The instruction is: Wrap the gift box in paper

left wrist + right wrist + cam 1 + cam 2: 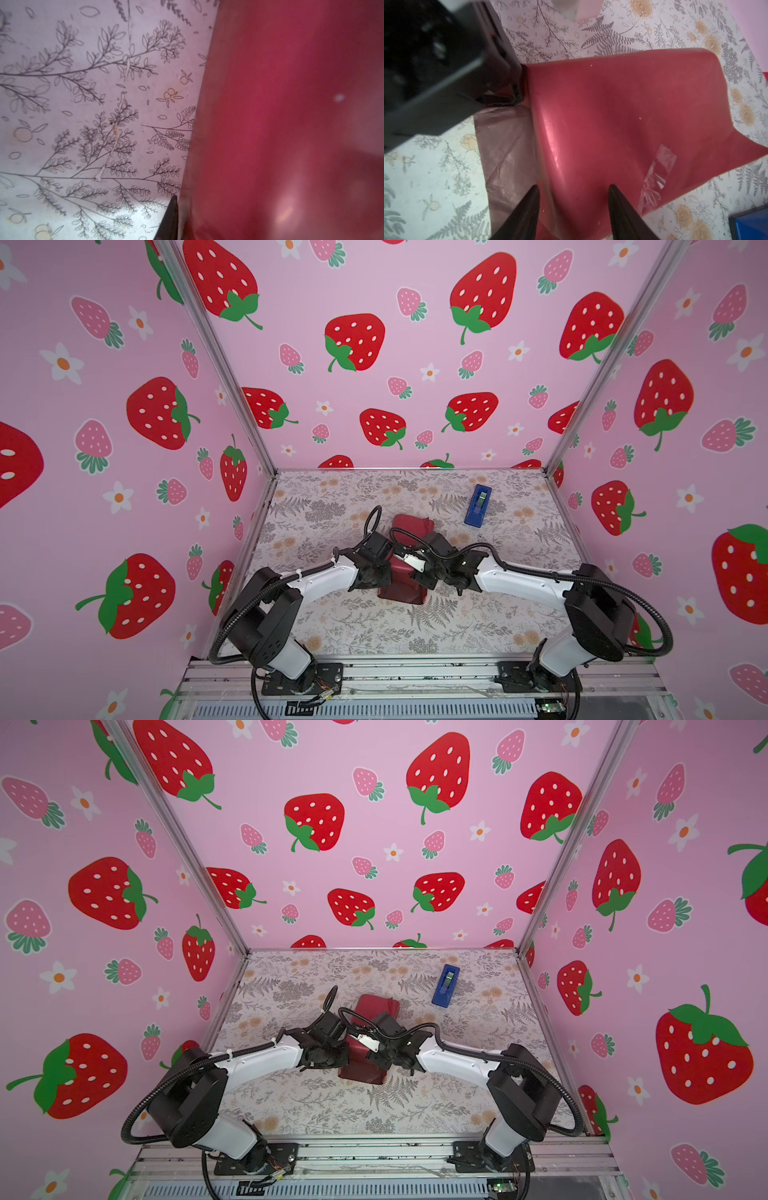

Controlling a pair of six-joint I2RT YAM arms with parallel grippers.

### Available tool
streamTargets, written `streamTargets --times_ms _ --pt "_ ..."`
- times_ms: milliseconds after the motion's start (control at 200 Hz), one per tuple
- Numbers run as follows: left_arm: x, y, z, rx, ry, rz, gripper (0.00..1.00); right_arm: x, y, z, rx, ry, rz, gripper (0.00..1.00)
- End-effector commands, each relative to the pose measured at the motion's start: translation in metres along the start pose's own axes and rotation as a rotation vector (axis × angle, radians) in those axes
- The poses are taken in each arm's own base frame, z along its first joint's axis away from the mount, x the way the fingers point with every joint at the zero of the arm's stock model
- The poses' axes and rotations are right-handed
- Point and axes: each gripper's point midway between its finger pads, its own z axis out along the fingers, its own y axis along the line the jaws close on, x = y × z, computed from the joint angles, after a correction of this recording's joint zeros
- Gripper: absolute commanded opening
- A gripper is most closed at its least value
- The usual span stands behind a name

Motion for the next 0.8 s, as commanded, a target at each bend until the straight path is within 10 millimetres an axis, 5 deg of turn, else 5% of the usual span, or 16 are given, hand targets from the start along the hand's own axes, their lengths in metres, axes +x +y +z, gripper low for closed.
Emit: streamTargets --times_ms 0,435,570,795 --pt "-0.005 -0.003 -0.009 0.03 -0.03 -0.005 0.2 0.009 0.0 0.006 0.029 0.035 -0.098 0.54" --pt "-0.03 0.022 -0.061 0.025 -0.169 -0.104 0.33 0.025 -0.001 0.011 0.05 0.081 -0.127 0.49" --pt "-0.032 0.036 -0.052 0.019 -0.127 -0.153 0.33 0.025 0.0 0.011 0.045 0.078 -0.125 0.47" --pt "-0.033 0.022 -0.025 0.075 -0.024 -0.117 0.18 0.02 0.002 0.011 0.033 0.06 -0.112 0.45"
